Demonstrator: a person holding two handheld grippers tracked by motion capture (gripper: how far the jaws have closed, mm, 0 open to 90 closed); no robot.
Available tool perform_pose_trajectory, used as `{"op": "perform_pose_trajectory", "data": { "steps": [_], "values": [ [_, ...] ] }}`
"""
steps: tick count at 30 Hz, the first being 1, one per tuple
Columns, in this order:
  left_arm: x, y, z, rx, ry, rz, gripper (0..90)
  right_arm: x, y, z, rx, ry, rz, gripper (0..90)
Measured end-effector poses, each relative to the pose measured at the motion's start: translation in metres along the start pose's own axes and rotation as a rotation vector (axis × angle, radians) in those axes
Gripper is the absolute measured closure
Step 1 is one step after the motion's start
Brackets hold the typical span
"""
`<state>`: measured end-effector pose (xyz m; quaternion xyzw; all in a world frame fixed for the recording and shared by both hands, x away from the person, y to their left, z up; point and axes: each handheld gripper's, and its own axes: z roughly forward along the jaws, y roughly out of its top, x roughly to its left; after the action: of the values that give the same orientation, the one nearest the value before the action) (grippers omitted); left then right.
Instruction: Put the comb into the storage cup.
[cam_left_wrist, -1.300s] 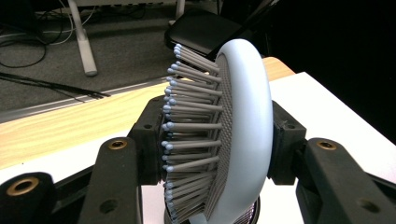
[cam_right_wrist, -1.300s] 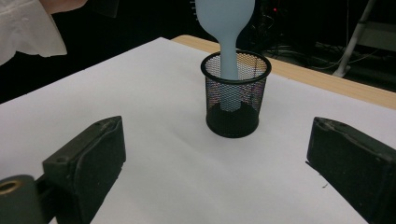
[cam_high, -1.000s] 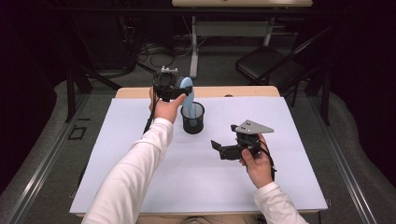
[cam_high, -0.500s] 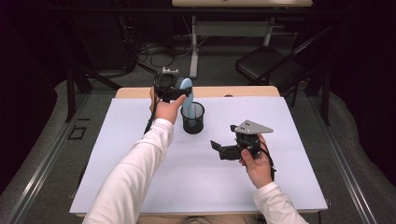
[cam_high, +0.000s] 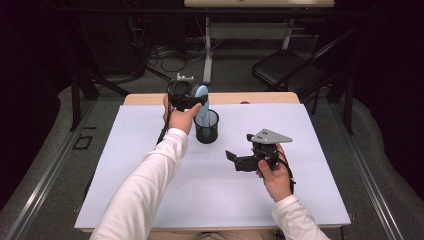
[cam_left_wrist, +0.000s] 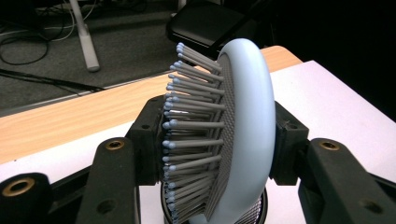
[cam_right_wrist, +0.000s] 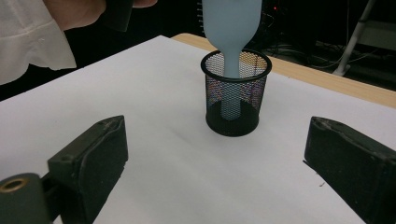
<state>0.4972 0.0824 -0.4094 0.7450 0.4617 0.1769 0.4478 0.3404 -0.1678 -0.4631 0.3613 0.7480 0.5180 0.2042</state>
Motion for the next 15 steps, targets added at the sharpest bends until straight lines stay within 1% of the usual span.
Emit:
{"op": "perform_pose_trajectory", "data": {
  "steps": [3,6,13,15],
  "values": [
    [0.0,0.0,0.0003,0.002,-0.001,0.001,48.7,0.0006,0.0,0.0002,0.002,0.0,0.0,5.8],
    [-0.0004,-0.0004,0.0009,-0.003,0.005,-0.01,48.2,0.0009,-0.0001,0.0004,0.001,0.0,0.0,5.8],
    [-0.002,-0.0007,0.0022,-0.009,0.002,0.001,48.1,0.0005,-0.0002,0.0006,0.002,0.0,0.002,5.8],
    [-0.0028,-0.0009,0.0022,-0.009,0.008,0.0,48.0,0.0003,-0.0002,0.0005,0.001,0.0,-0.001,5.8]
  ]
}}
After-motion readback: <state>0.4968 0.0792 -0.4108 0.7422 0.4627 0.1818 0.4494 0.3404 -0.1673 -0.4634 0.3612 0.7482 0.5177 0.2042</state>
